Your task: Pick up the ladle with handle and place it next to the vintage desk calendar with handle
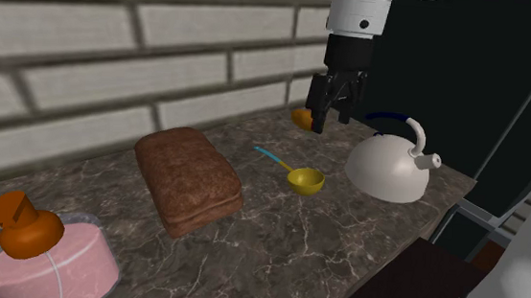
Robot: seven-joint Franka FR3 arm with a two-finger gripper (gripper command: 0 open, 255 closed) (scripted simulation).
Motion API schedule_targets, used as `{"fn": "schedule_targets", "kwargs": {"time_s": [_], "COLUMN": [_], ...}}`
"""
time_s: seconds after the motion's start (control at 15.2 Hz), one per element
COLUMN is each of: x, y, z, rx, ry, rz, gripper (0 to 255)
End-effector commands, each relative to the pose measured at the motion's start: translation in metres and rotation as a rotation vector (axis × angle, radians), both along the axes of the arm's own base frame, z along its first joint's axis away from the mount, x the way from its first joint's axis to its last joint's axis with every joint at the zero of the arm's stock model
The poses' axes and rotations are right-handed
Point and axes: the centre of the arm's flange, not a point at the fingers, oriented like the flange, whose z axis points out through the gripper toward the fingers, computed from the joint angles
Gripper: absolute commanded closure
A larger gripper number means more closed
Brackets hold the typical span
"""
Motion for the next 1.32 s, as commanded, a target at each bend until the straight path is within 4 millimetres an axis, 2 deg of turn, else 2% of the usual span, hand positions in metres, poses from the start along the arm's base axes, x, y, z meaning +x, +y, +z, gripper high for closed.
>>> {"fn": "schedule_targets", "kwargs": {"time_s": [0.0, 0.73, 1.25], "x": [0.013, 0.095, 0.094], "y": [-0.005, -0.033, -0.026], "z": [-0.02, -0.139, -0.178], "rx": [0.009, 0.061, 0.061], "ry": [0.002, 0.025, 0.025], "rz": [-0.025, -0.157, -0.157], "gripper": [0, 0, 0]}}
